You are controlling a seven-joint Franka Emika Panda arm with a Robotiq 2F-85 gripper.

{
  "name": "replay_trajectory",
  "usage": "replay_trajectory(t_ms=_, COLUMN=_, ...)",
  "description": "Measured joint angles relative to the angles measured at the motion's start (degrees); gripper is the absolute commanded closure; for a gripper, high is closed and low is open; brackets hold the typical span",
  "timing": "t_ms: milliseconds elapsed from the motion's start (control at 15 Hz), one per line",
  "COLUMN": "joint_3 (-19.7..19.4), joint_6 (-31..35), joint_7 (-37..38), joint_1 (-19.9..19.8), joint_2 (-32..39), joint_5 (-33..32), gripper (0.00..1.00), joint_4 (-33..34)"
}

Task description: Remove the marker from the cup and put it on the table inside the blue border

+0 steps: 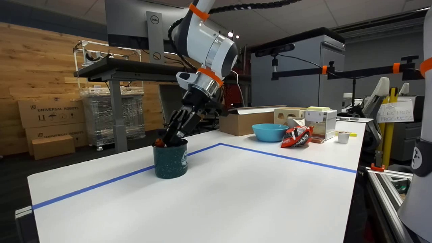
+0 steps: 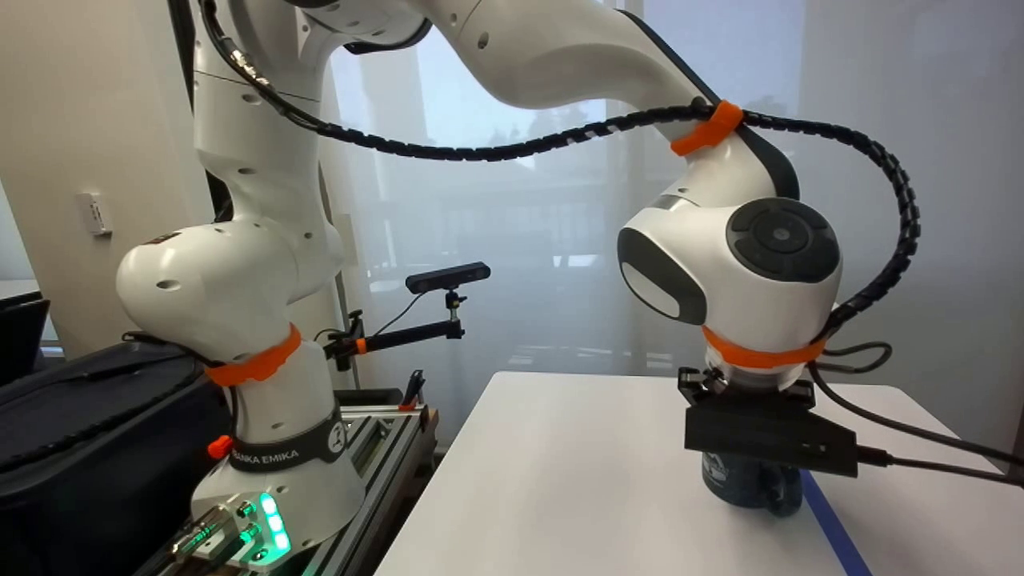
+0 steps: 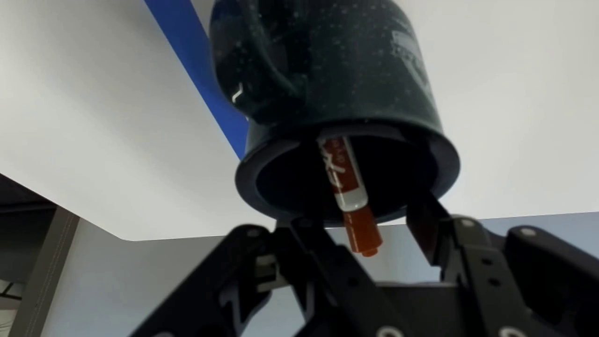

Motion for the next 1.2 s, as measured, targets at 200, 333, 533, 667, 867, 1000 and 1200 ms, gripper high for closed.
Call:
replay_trajectory(t_ms=200, joint_3=0.0, joint_6=-0.5, joint_7=-0.7, joint_1=0.0, joint_2=0.1, joint_5=0.0, gripper=0.52, joint_4=0.1)
replay_trajectory(t_ms=333, joint_3=0.0, joint_6=-0.8, joint_7=-1.4, joint_1=0.0, joint_2=0.1, joint_5=0.0, gripper=0.50, joint_4=0.2)
replay_trajectory(t_ms=533, joint_3=0.0, joint_6=-0.9, joint_7=-2.6, joint_1=0.0, joint_2=0.1, joint_5=0.0, gripper=0.48, joint_4=0.2)
replay_trajectory(t_ms=667, joint_3=0.0, joint_6=-1.0, joint_7=-3.5, joint_1=0.0, joint_2=0.3, joint_5=0.0, gripper=0.50, joint_4=0.2)
replay_trajectory(t_ms=867, joint_3=0.0, joint_6=-1.1, joint_7=-5.1, joint_1=0.0, joint_2=0.8, joint_5=0.0, gripper=0.52, joint_4=0.4)
replay_trajectory(t_ms=1000, joint_3=0.0, joint_6=-1.4, joint_7=-6.3, joint_1=-0.1, joint_2=1.2, joint_5=0.0, gripper=0.50, joint_4=0.6)
replay_trajectory(t_ms=1200, joint_3=0.0, joint_6=-2.4, joint_7=-8.2, joint_1=-0.5, joint_2=1.9, joint_5=0.0, gripper=0.50, joint_4=1.4)
